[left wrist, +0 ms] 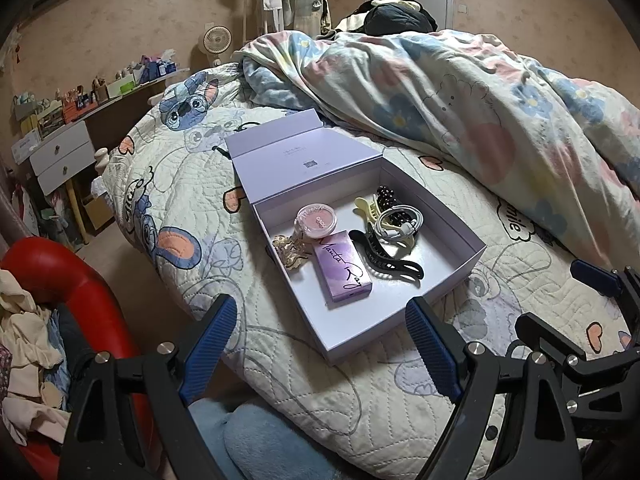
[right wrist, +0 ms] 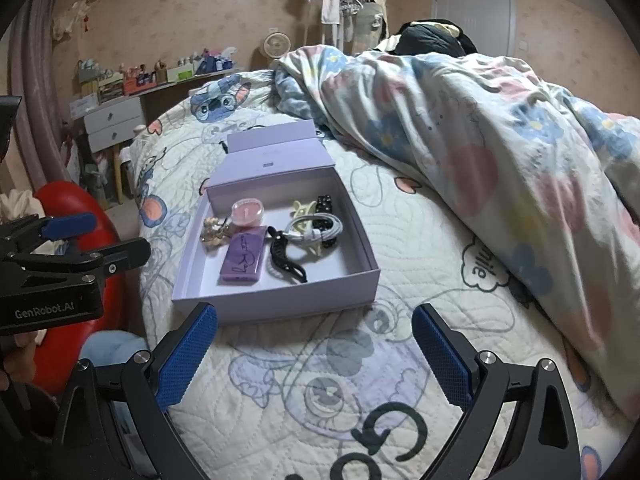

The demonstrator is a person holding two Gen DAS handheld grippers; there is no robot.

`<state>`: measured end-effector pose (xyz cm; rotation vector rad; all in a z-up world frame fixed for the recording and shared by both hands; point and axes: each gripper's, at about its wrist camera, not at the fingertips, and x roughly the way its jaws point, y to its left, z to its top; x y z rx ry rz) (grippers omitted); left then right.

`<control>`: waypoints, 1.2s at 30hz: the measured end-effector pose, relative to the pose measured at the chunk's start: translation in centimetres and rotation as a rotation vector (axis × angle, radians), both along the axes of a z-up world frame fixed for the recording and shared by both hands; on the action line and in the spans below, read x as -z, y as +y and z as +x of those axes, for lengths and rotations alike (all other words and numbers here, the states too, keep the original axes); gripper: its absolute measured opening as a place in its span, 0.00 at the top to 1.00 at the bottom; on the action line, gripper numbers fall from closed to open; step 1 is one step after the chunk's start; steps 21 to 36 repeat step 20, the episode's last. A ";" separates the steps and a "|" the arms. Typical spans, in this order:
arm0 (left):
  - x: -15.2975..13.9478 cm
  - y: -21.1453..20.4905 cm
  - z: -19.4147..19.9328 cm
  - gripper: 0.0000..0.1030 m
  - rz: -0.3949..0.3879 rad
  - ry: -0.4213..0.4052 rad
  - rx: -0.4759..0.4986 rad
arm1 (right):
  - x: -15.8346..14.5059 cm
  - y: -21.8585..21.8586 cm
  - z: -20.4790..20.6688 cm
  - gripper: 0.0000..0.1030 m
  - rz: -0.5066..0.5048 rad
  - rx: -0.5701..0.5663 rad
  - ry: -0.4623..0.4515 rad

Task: Organize rigid objects

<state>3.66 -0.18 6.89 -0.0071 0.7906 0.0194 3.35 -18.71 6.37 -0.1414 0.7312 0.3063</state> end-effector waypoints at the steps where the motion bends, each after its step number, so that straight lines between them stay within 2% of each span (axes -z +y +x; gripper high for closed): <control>1: 0.0 0.0 0.0 0.16 0.002 -0.001 -0.001 | 0.0 0.0 0.0 0.04 0.000 0.001 0.000; 14: 0.6 -0.6 0.0 0.16 0.010 0.014 0.019 | 0.2 -0.1 0.1 0.04 -0.003 0.002 0.003; 20: 0.8 -0.7 0.1 0.16 -0.018 0.020 0.043 | 0.3 -0.1 0.3 0.04 -0.006 -0.001 0.005; 36: 0.8 -0.7 0.1 0.16 -0.018 0.020 0.043 | 0.3 -0.1 0.3 0.04 -0.006 -0.001 0.005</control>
